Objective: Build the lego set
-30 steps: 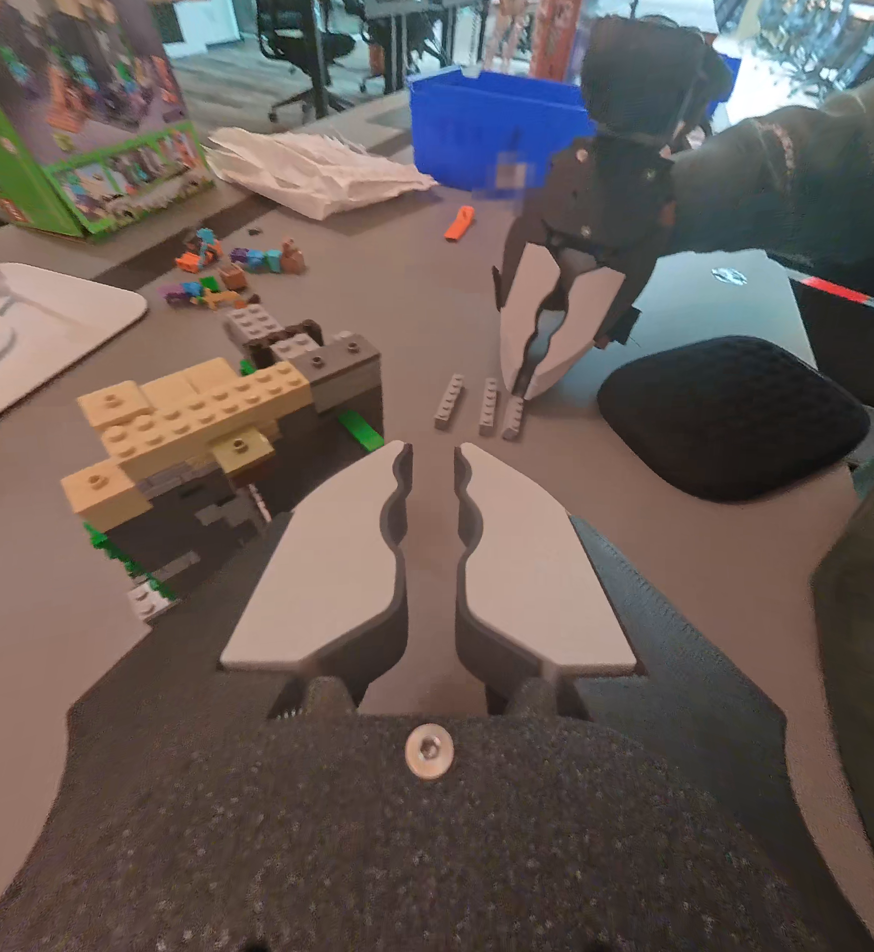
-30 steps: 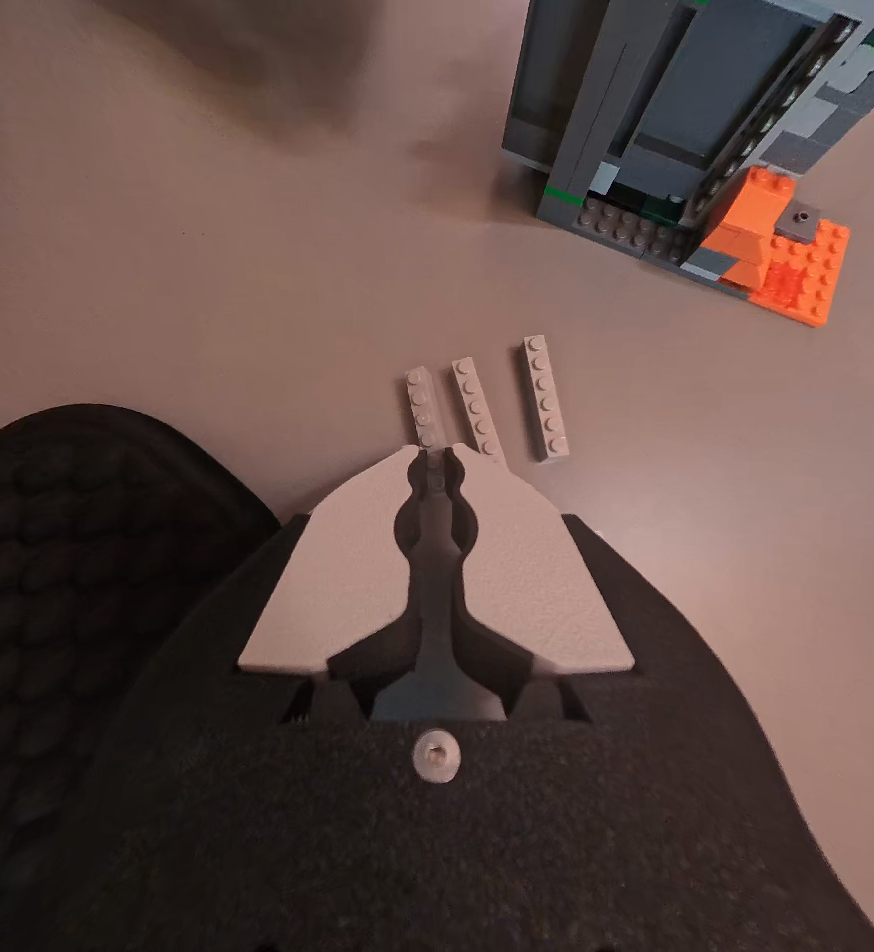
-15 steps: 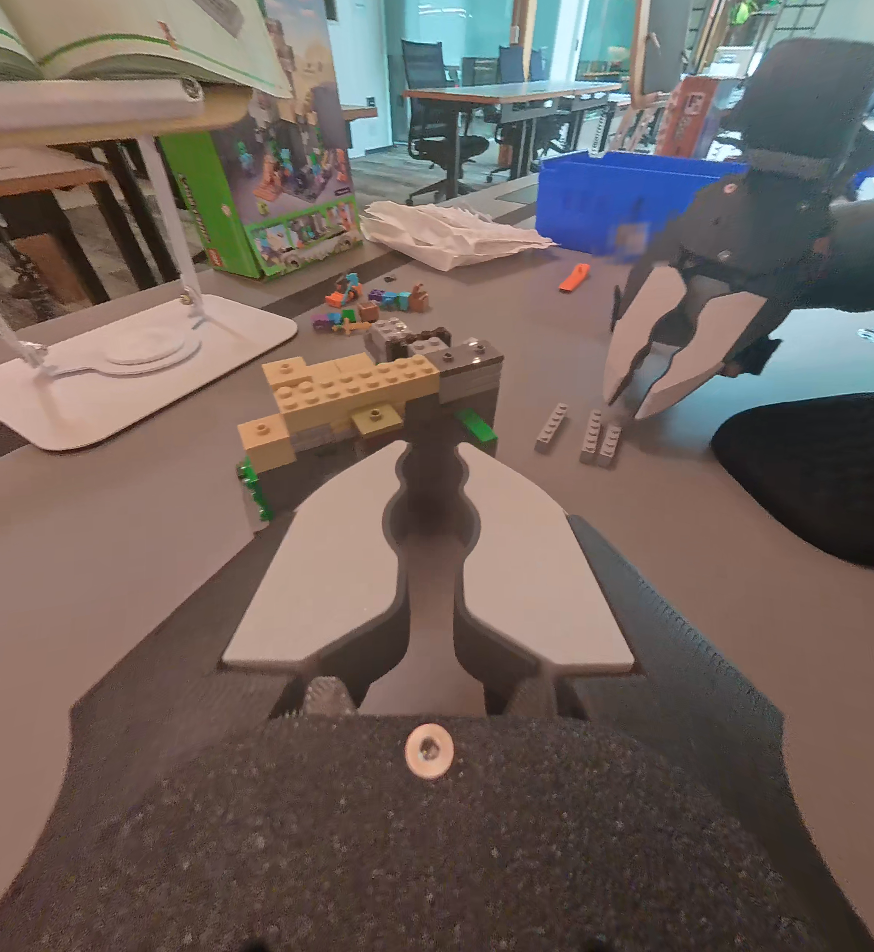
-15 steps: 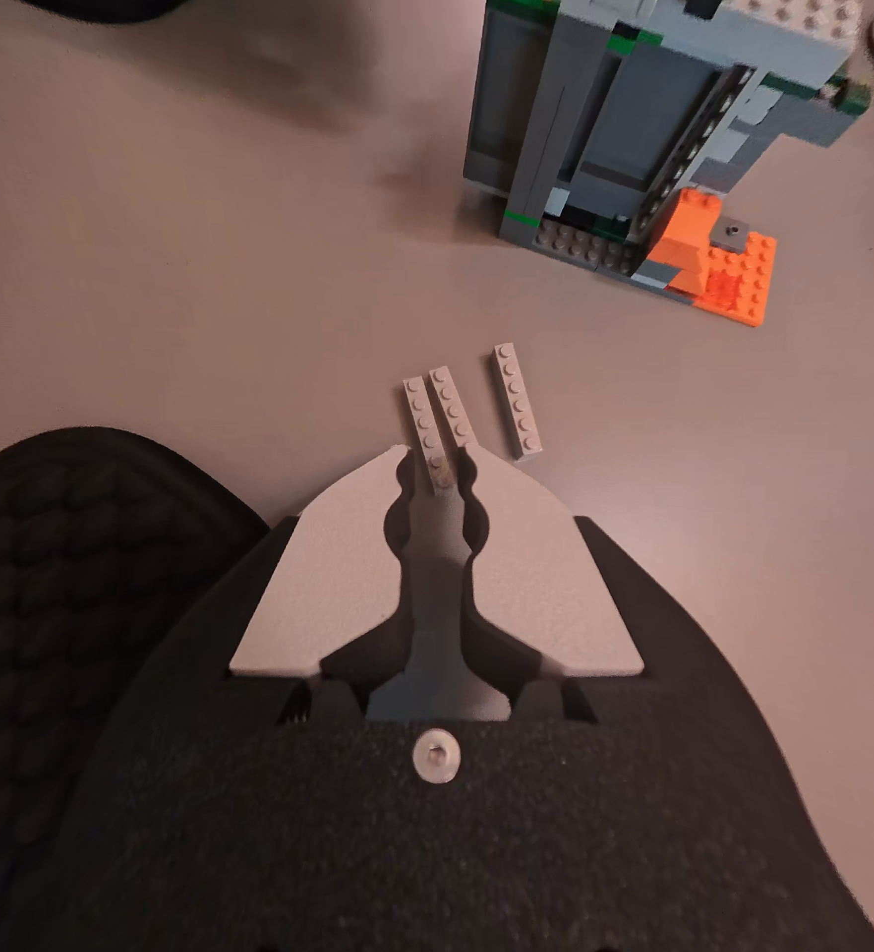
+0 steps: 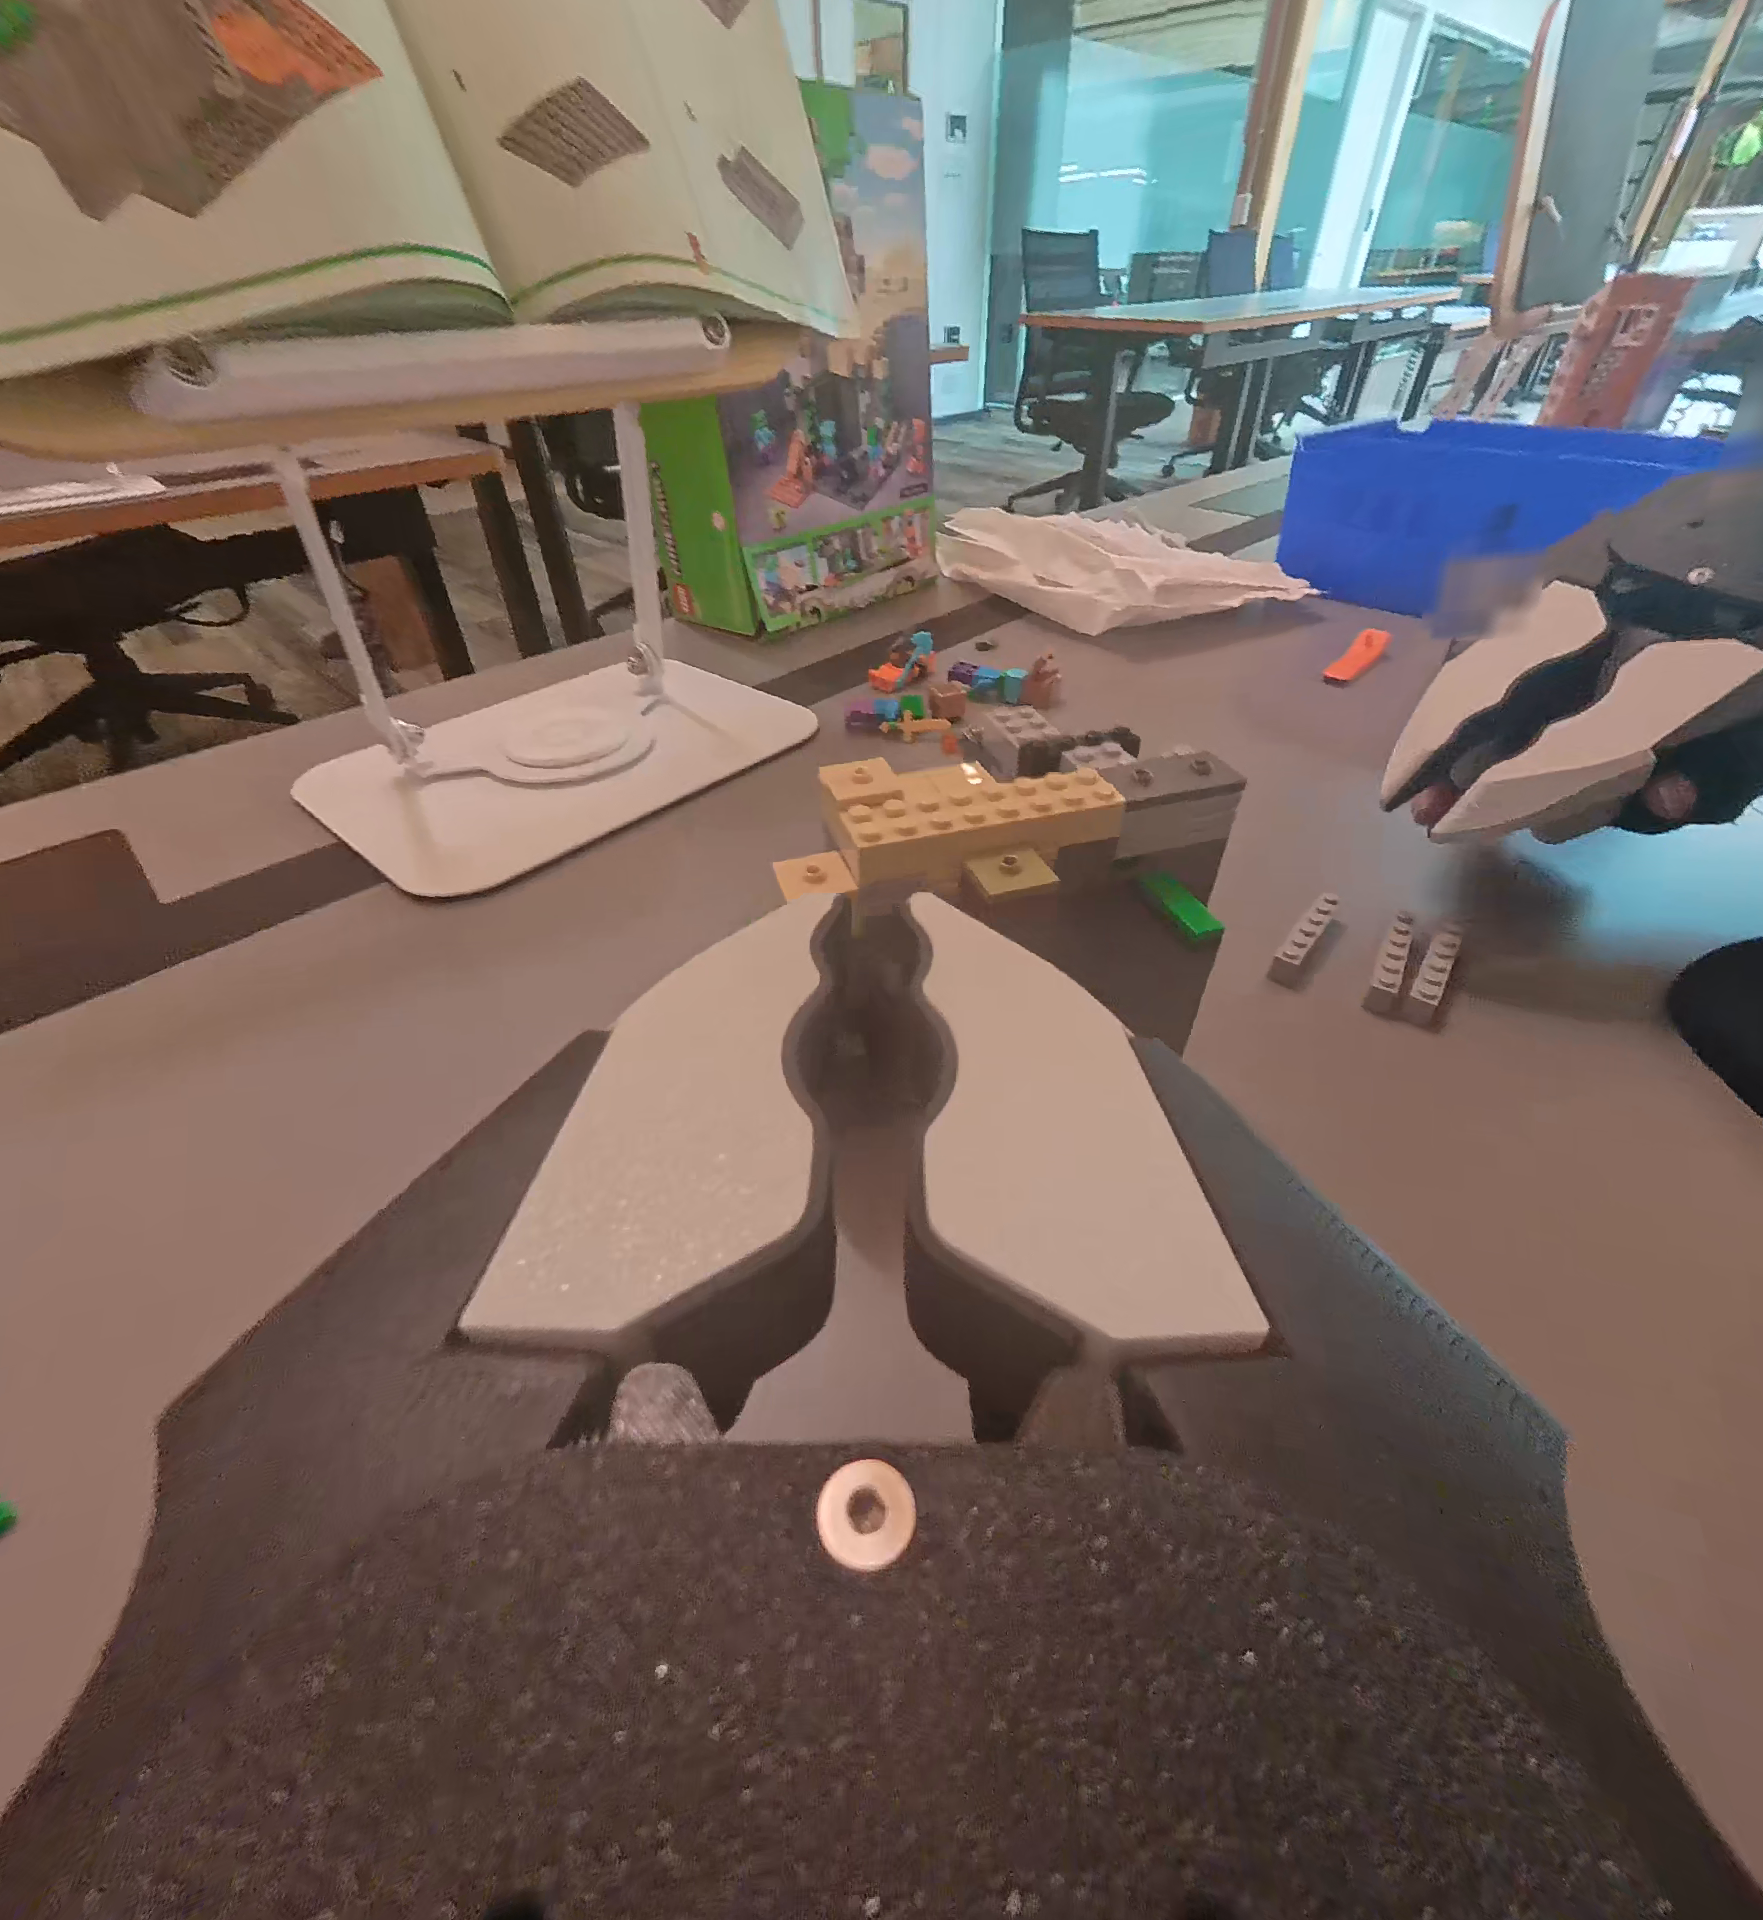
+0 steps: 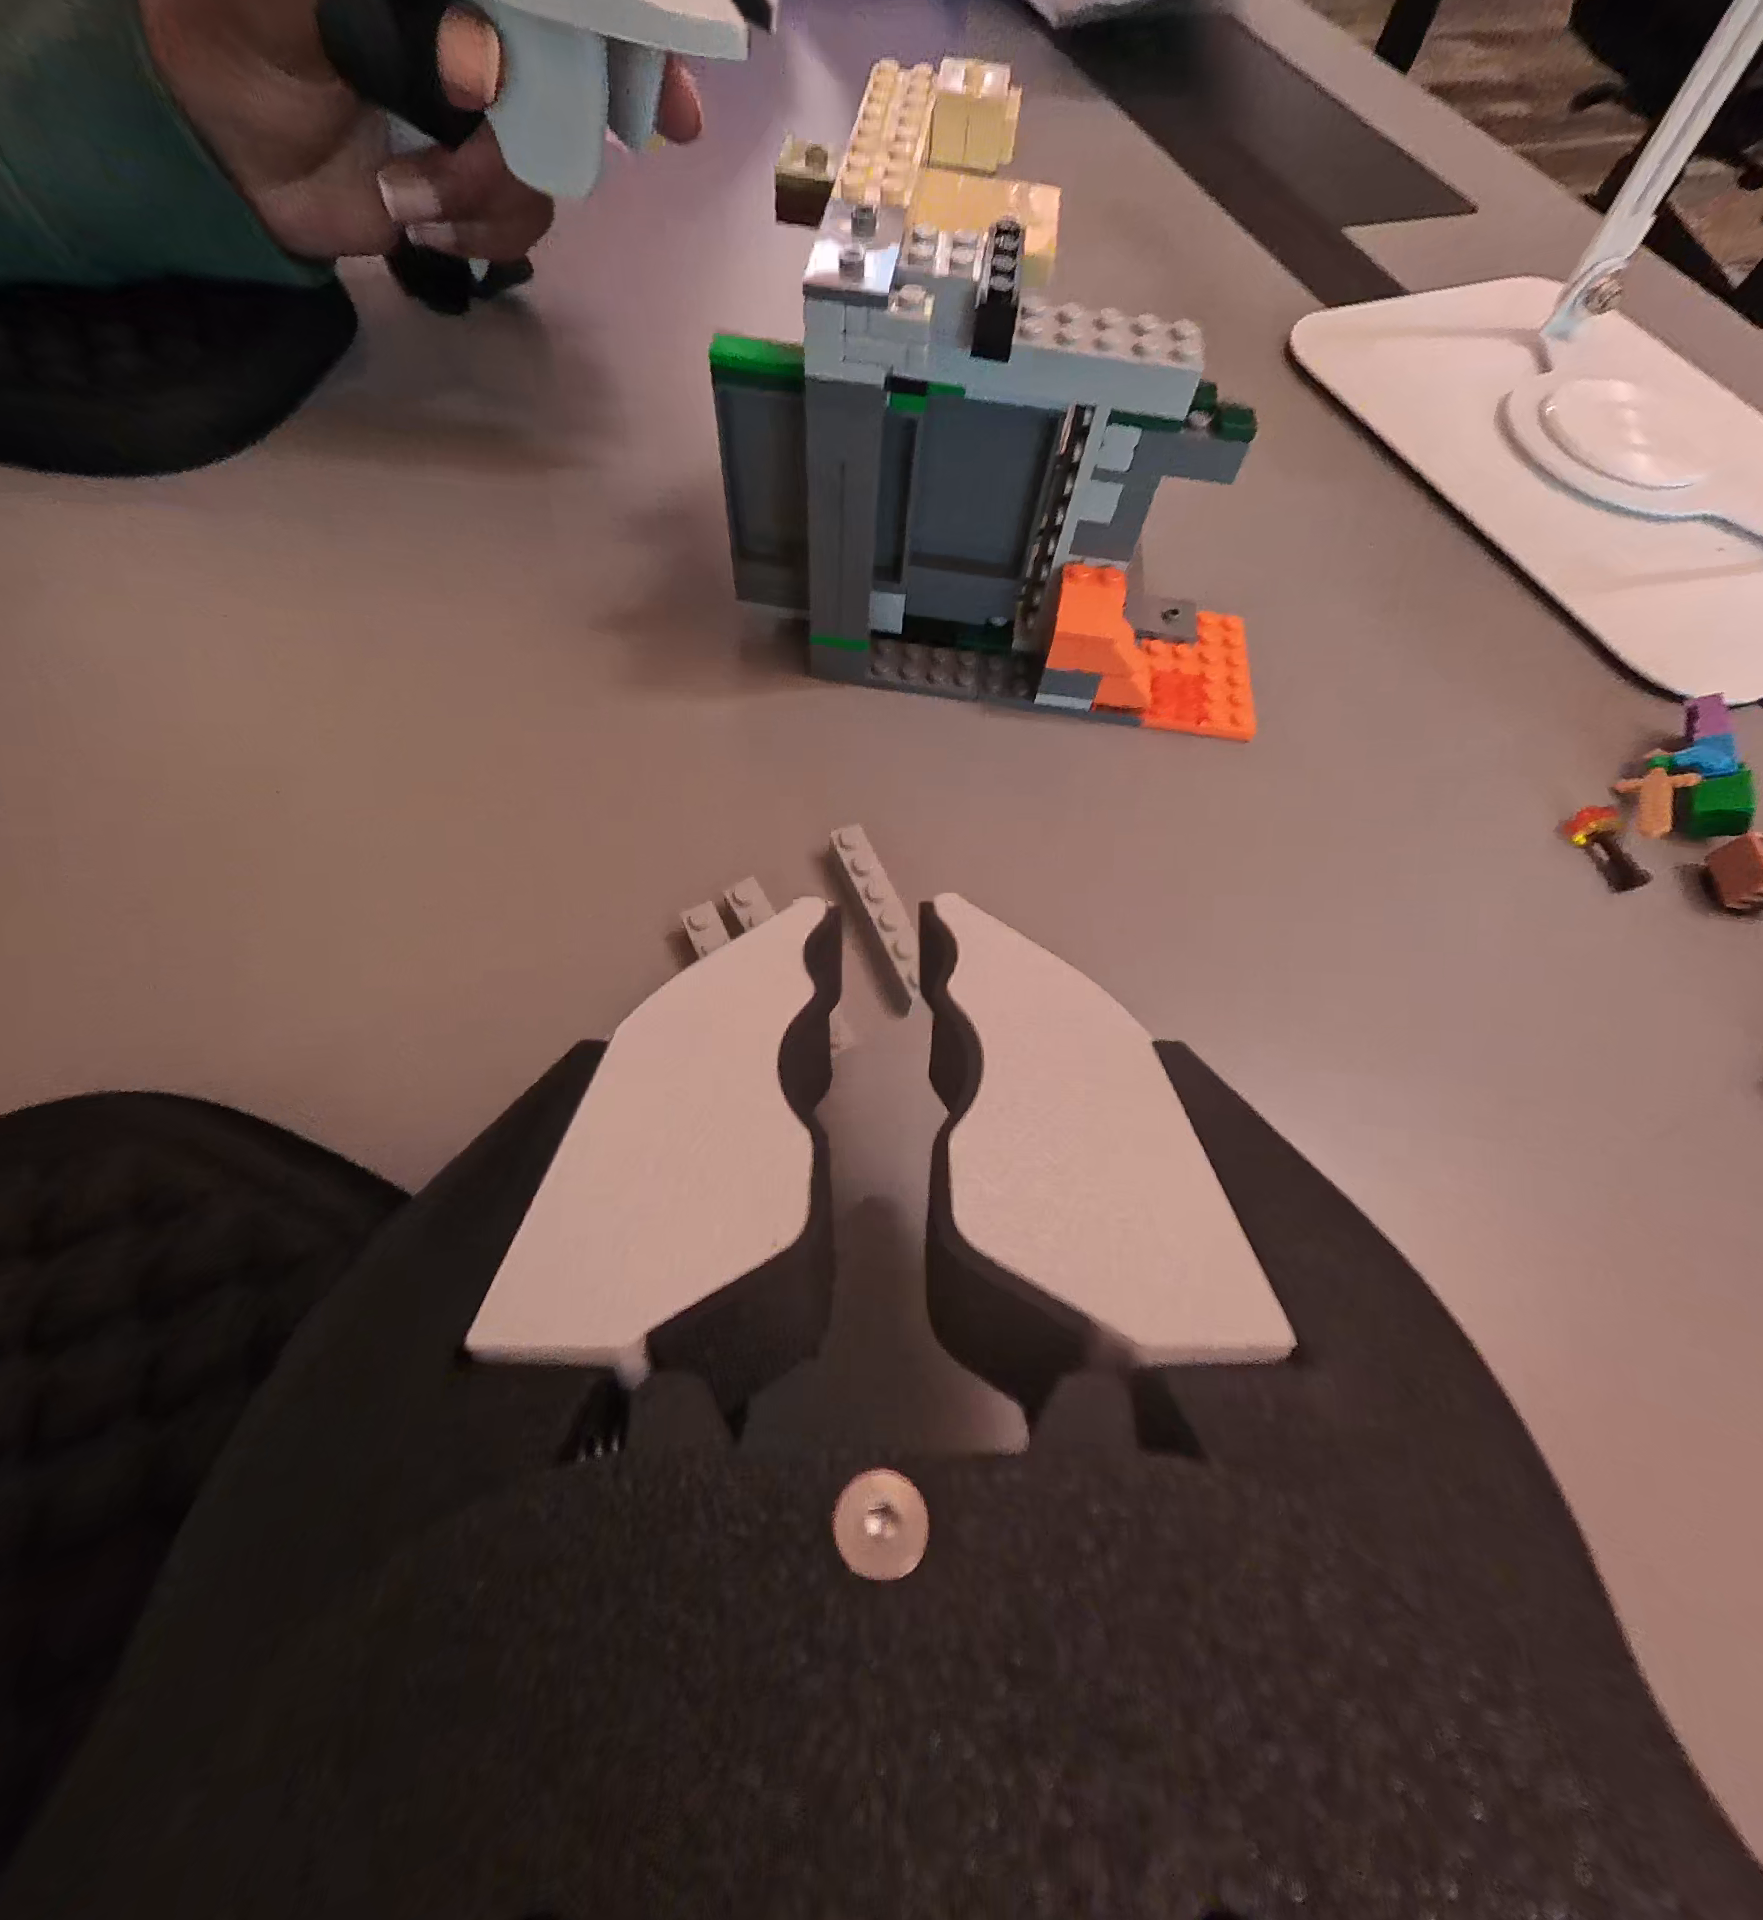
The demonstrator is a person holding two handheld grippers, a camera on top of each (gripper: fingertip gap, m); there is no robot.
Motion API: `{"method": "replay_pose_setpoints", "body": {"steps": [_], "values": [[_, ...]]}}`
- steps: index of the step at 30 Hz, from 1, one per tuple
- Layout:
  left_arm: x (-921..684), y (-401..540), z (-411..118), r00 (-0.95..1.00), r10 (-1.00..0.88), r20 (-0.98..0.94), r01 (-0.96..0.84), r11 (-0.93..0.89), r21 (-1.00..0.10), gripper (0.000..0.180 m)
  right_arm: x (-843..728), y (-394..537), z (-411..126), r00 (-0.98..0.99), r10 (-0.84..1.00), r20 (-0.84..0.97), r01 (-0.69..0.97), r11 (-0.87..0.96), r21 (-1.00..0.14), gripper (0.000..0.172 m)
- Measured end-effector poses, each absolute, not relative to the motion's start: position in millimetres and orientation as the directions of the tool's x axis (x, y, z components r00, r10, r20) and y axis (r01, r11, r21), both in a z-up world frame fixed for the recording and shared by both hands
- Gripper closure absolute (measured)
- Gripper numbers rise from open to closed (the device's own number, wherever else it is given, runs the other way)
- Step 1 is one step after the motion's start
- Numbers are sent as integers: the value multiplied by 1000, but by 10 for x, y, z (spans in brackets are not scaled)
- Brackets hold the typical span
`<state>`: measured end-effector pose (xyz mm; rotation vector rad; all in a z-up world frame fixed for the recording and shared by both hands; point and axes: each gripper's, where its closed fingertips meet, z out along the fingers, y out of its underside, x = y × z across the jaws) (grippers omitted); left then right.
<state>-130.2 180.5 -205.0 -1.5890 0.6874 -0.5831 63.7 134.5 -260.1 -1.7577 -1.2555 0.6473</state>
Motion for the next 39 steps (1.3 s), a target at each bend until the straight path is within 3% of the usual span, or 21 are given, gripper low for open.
{"method": "replay_pose_setpoints", "body": {"steps": [8,11,14,17,20,23,31,36,39], "values": [[-2298,1785,-1181,815,-569,-110,-141,-11,-990,180,522,1333,-2508,368,925,97,433,-79,-898,160],[-3116,1827,-947,852,-488,-188,-287,-137,-948,167,533,1303,-2464,358,929,98,429,-70,-901,160],[-4002,1882,-1107,841,-494,-219,-435,-377,-818,154,556,1289,-2402,357,929,97,416,-65,-907,160],[-4793,1809,-1671,792,-584,-180,-568,-595,-568,145,566,1278,-2365,365,926,92,397,-66,-916,161],[-5420,1660,-2244,769,-624,-138,-633,-716,-295,140,571,1261,-2380,375,923,85,394,-76,-916,161],[-5754,1546,-2605,754,-651,-90,-657,-744,-124,128,604,1225,-2384,383,919,91,416,-84,-905,161],[-5996,1512,-3010,705,-709,-32,-700,-702,133,103,782,1162,-2327,432,898,85,443,-129,-887,161],[-5979,1525,-3108,678,-735,2,-720,-663,204,103,779,1123,-2334,437,895,88,455,-136,-880,161],[-5985,1567,-3094,679,-734,4,-720,-664,204,116,769,1111,-2351,438,895,87,459,-140,-877,161]]}}
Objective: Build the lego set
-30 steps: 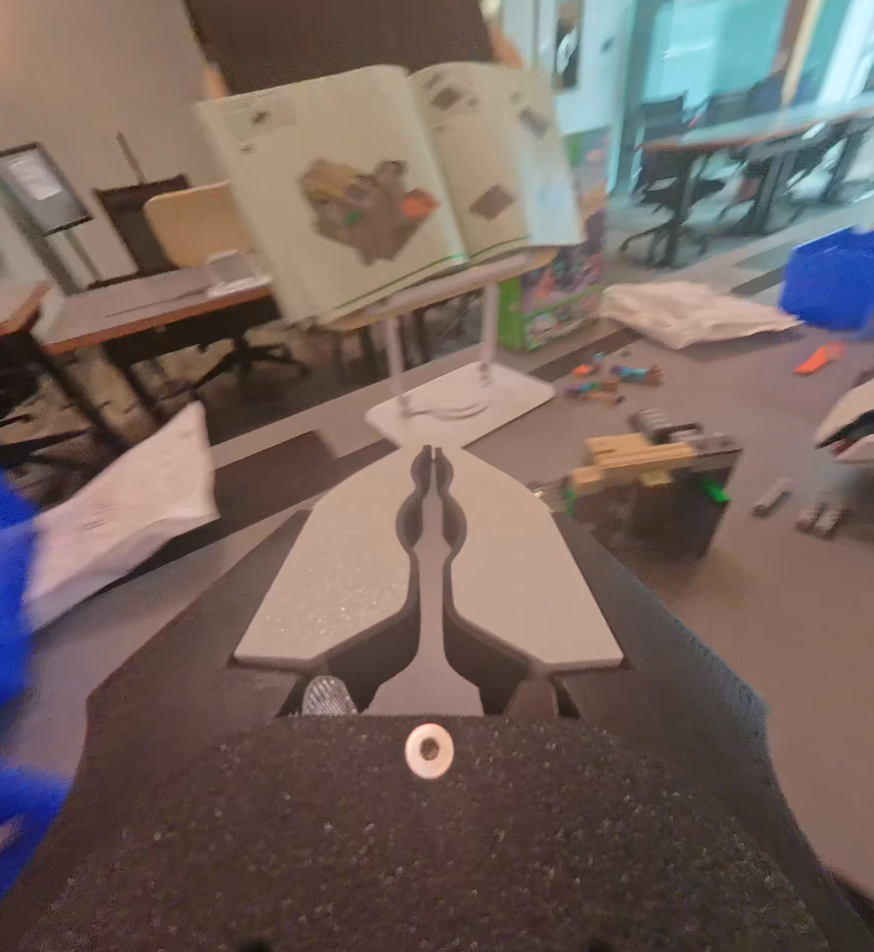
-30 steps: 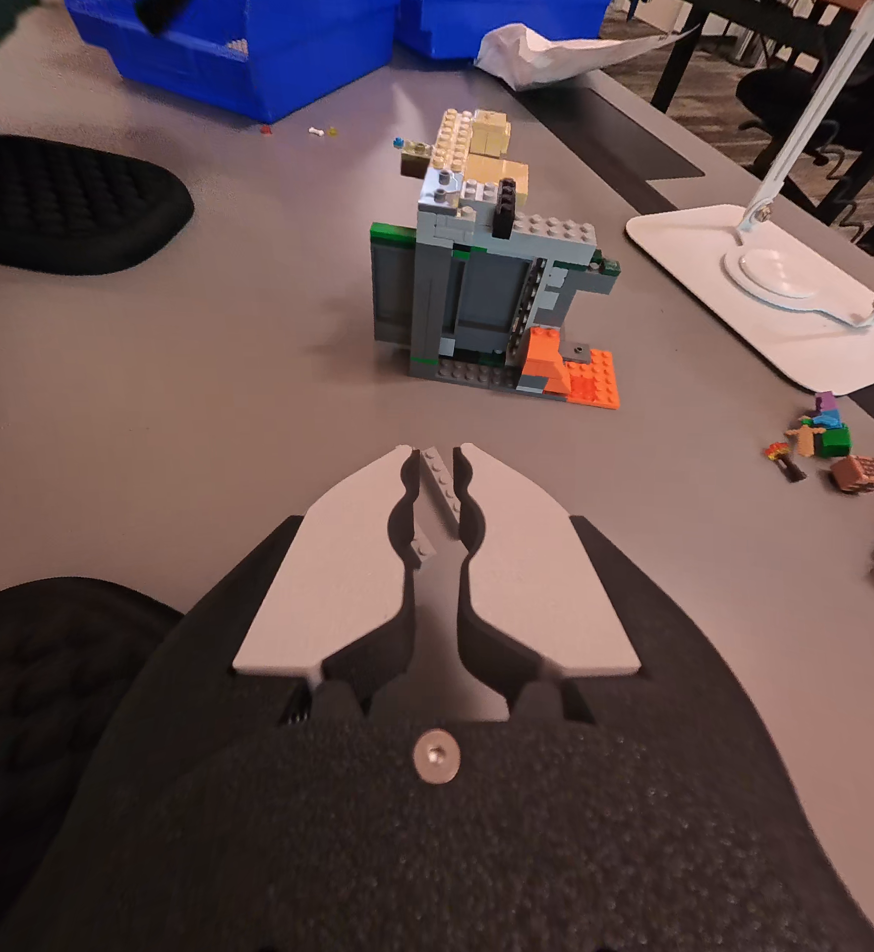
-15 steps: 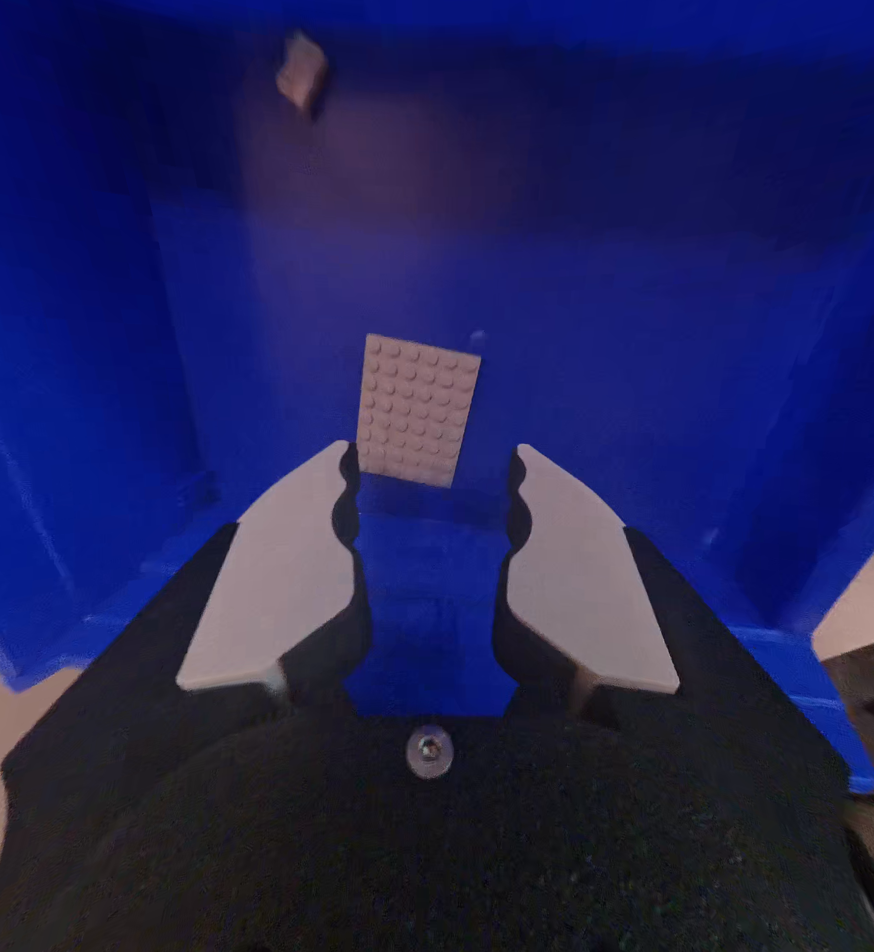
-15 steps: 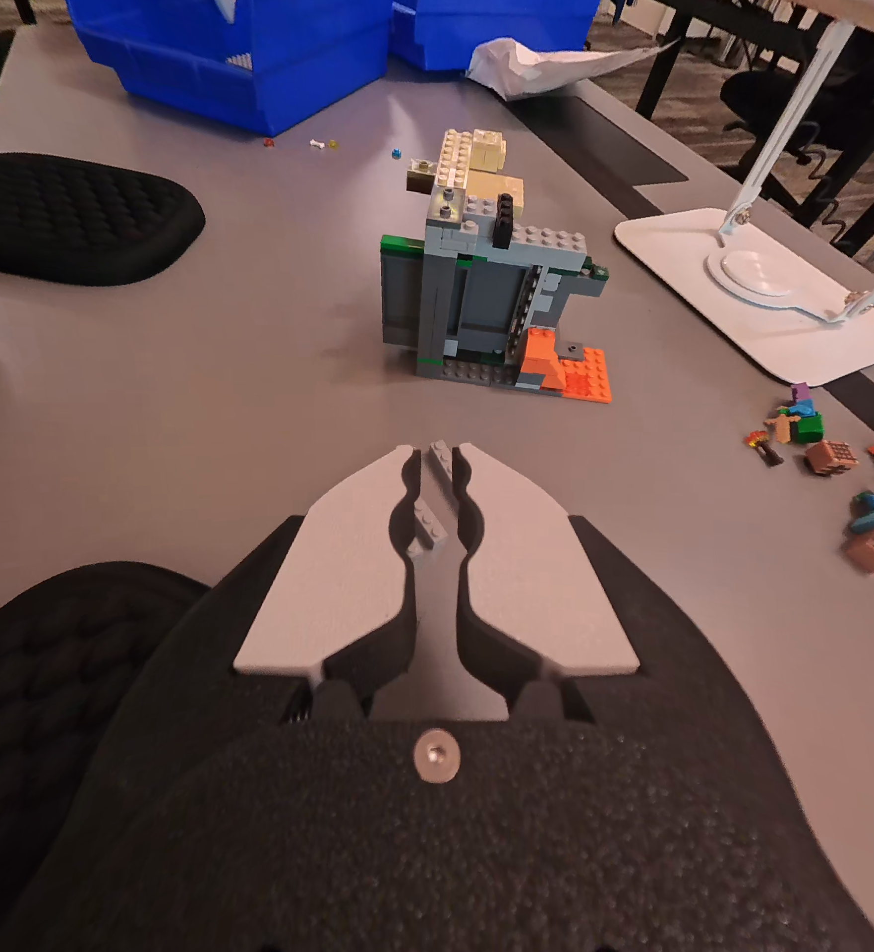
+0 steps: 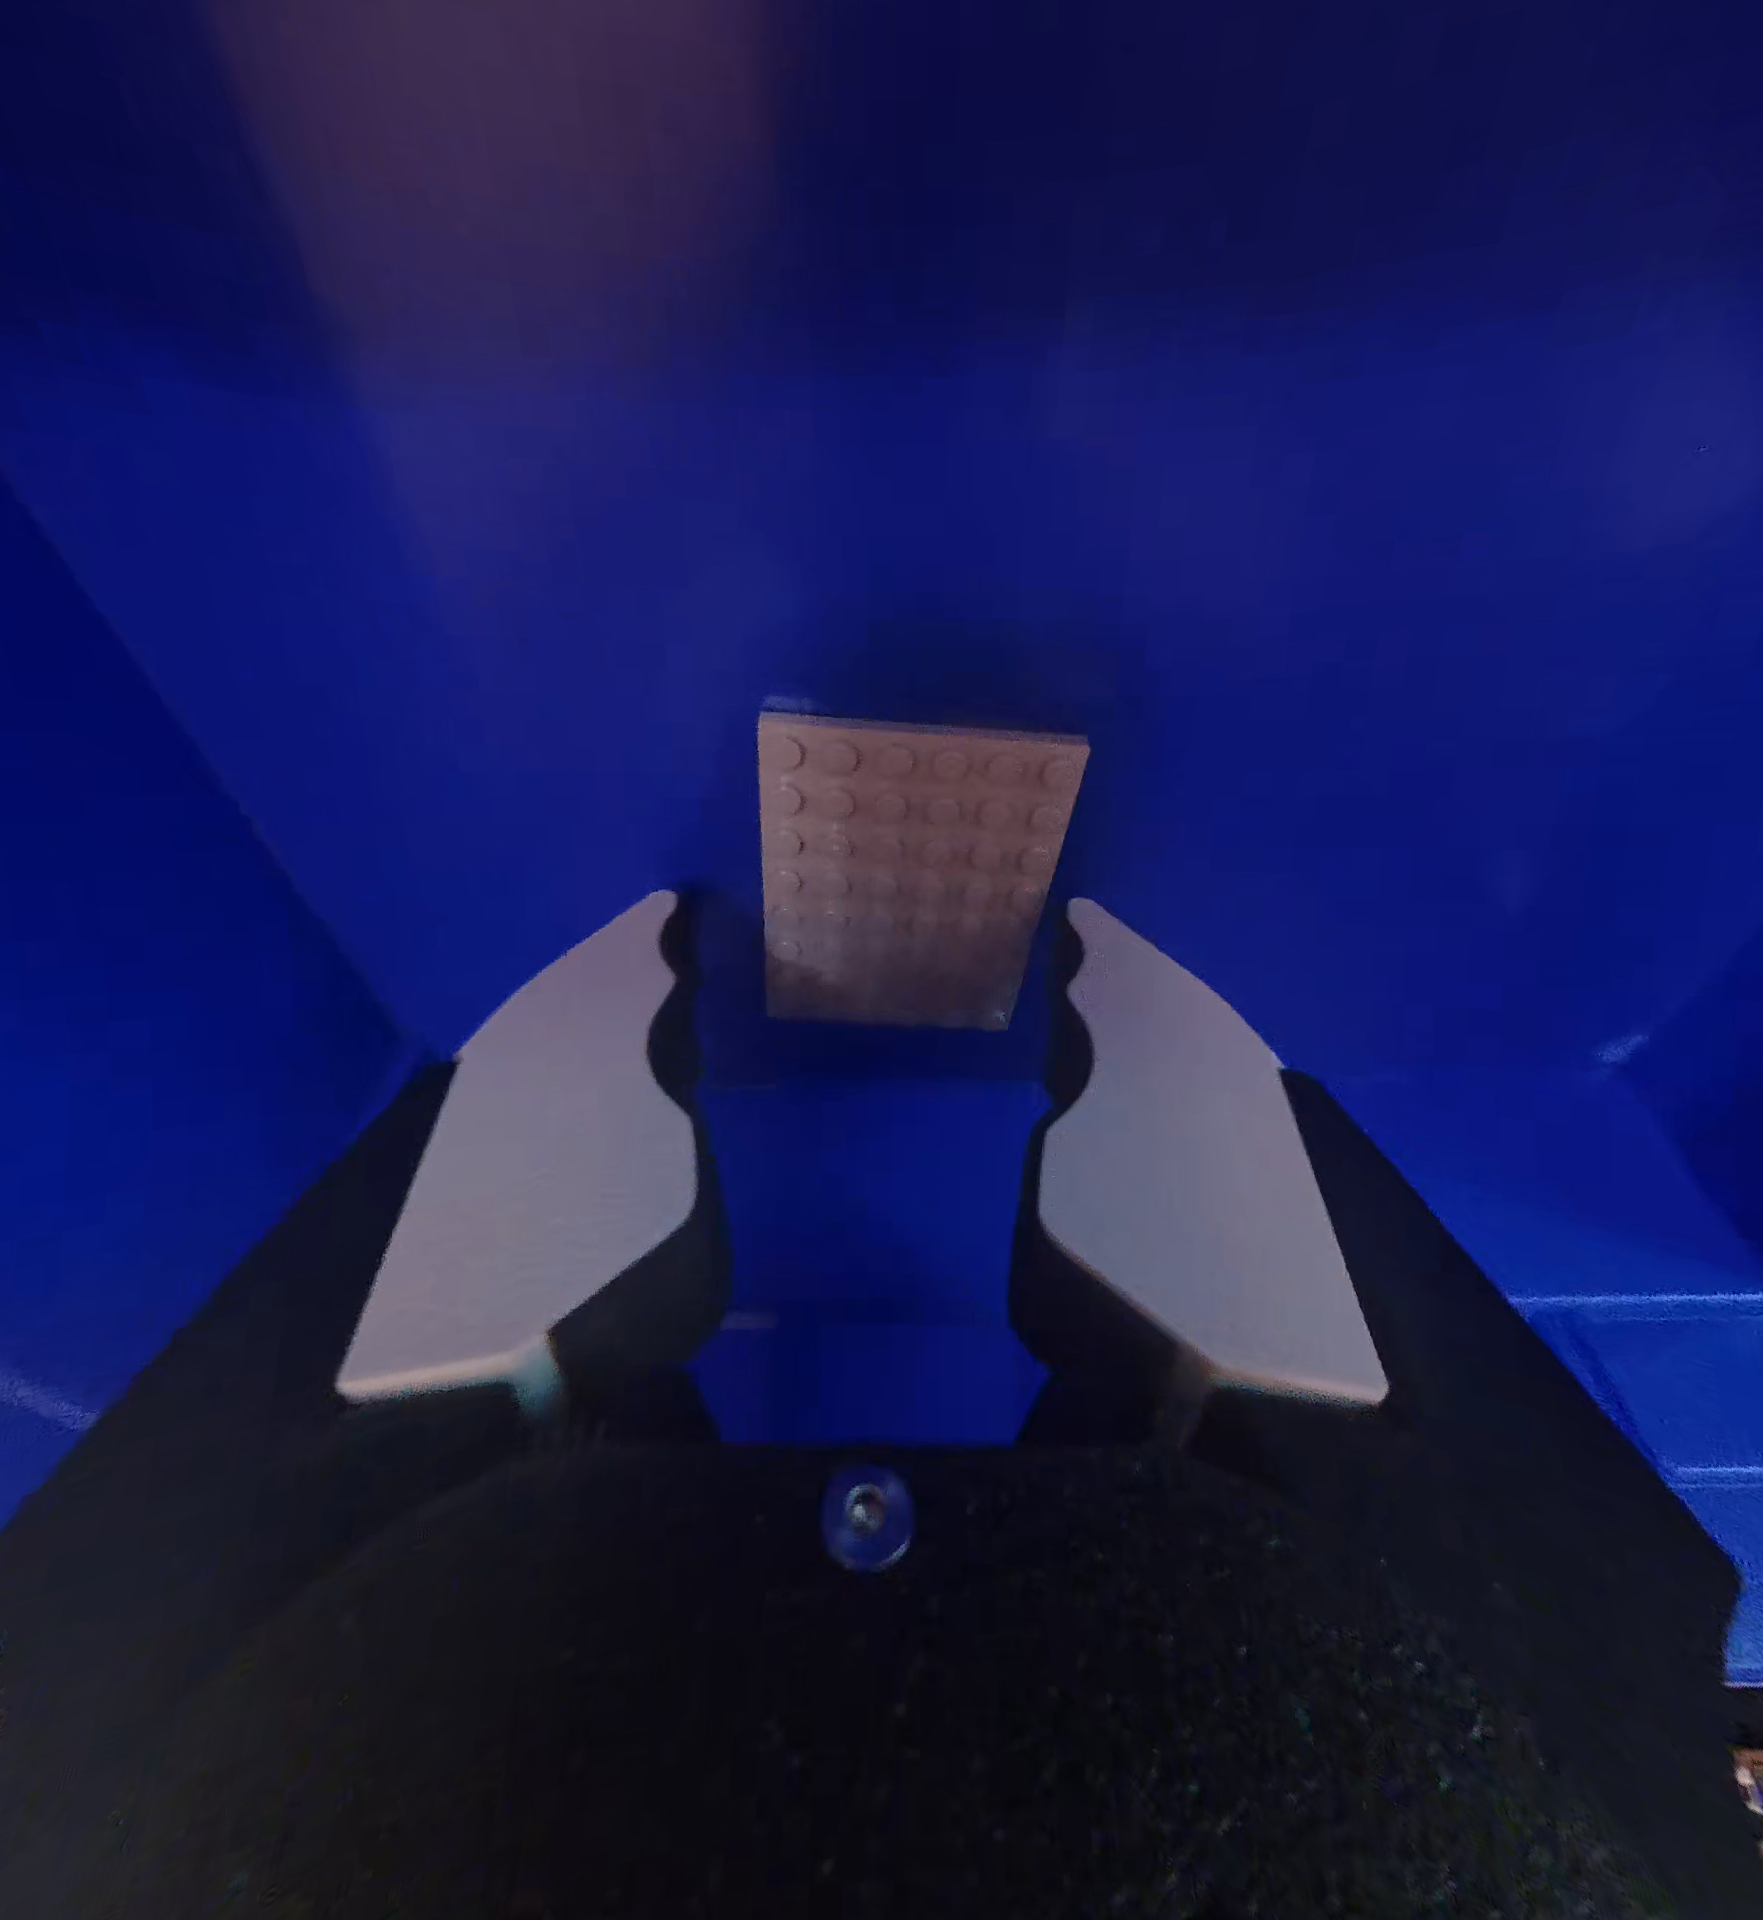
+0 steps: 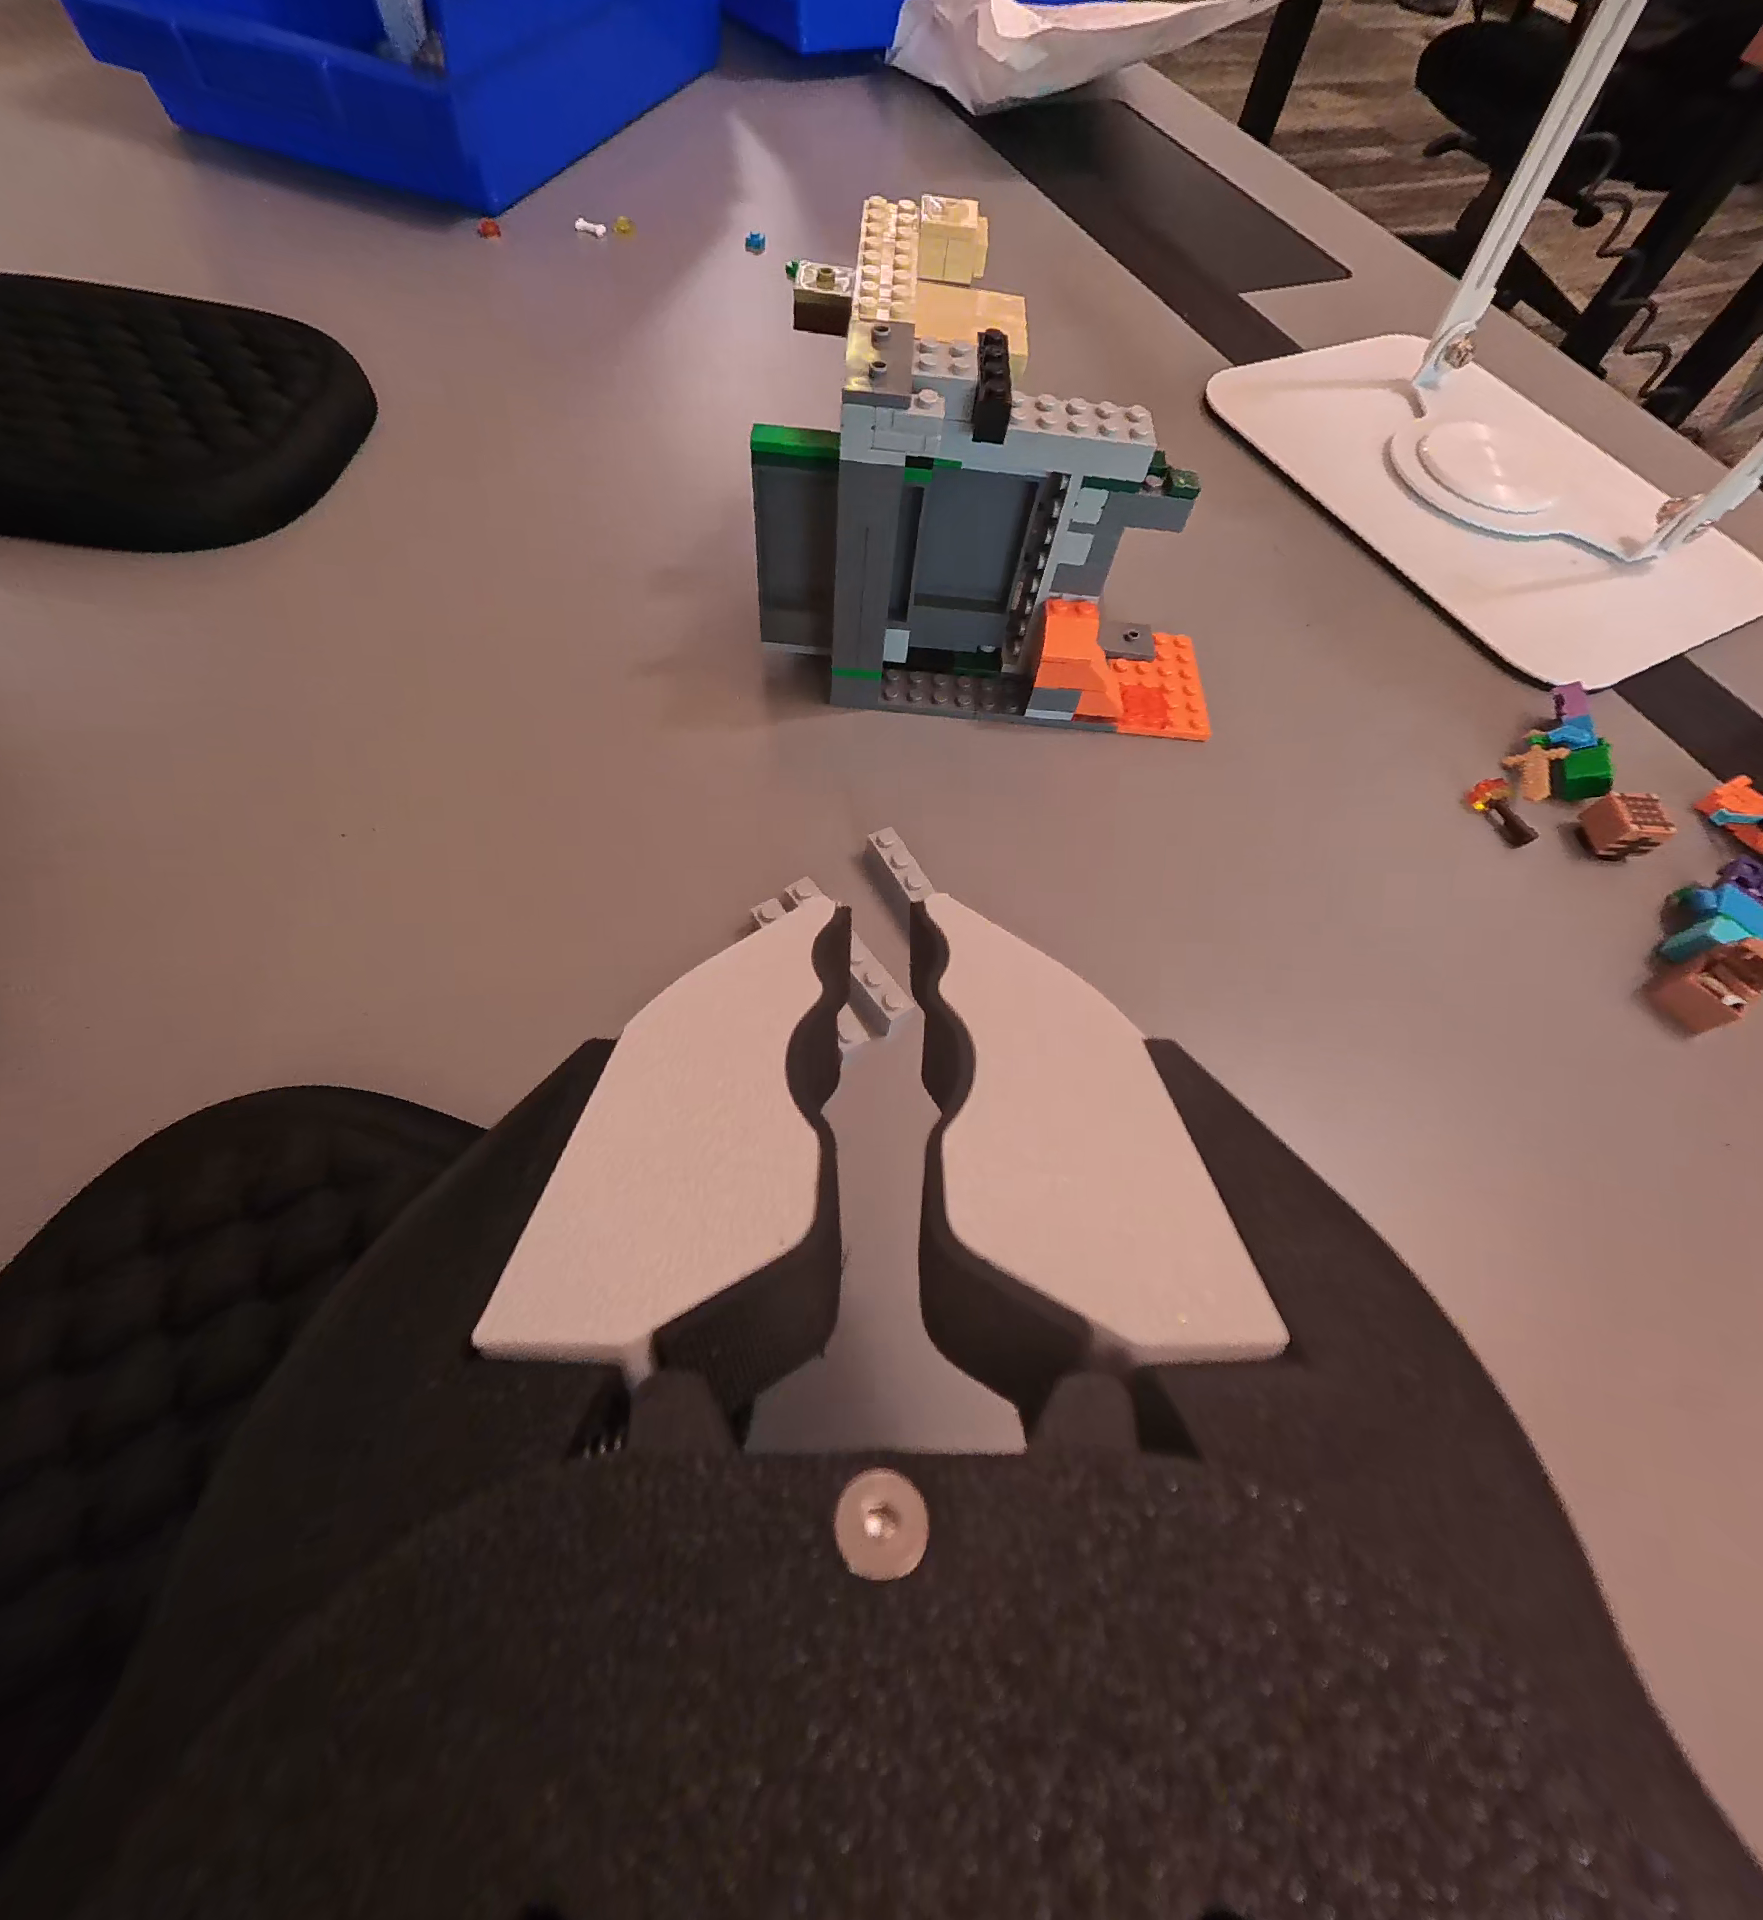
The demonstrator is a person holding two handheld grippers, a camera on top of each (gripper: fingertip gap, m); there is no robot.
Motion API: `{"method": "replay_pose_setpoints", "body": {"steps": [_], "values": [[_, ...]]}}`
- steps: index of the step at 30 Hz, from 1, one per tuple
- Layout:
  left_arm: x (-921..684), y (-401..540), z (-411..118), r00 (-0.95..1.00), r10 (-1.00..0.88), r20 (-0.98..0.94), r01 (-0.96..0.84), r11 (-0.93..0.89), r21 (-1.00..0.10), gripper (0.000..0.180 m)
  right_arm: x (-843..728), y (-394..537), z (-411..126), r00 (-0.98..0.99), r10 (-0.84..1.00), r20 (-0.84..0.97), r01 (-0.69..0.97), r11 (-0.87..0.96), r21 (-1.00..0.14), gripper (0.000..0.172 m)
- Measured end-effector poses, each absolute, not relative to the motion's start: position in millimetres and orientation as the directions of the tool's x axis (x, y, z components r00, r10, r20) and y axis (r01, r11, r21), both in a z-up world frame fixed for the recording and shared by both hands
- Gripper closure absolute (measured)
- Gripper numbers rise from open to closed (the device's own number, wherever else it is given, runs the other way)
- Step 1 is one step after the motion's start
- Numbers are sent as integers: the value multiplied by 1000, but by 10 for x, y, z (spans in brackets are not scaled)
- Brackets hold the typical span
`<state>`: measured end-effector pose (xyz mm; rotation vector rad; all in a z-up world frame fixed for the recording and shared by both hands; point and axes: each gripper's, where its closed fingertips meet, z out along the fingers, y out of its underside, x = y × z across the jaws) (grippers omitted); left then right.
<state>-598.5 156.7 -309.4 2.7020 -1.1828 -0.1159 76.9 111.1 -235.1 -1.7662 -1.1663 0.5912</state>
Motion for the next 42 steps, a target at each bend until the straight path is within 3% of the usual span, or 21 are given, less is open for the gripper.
{"method": "replay_pose_setpoints", "body": {"steps": [2,8,13,17,20,29,36,42], "values": [[-5988,1574,-3085,676,-737,5,-724,-663,192,130,769,1096,-2354,439,894,92,463,-137,-876,161],[-5932,1573,-3003,682,-731,-33,-722,-679,131,131,778,1074,-2335,442,892,89,450,-135,-883,162],[-5509,1636,-2305,627,-769,-128,-778,-626,-49,131,690,1065,-2253,405,906,125,471,-90,-878,162],[-4834,1607,-1640,511,-832,-217,-859,-485,-163,132,492,1056,-2158,349,924,154,487,-39,-873,161],[-4168,1504,-1448,392,-891,-228,-915,-352,-199,132,260,1026,-2078,295,942,157,486,-7,-874,159],[-2346,1123,-2062,10,-990,-143,-981,18,-192,132,-435,865,-1879,157,961,228,524,115,-844,146],[-2022,1370,-2819,-56,-998,-17,-991,57,-118,132,-465,723,-1910,147,962,229,521,122,-845,147],[-2103,1502,-3091,-54,-998,24,-997,52,-61,132,-279,694,-2015,200,961,190,521,60,-851,148]]}}
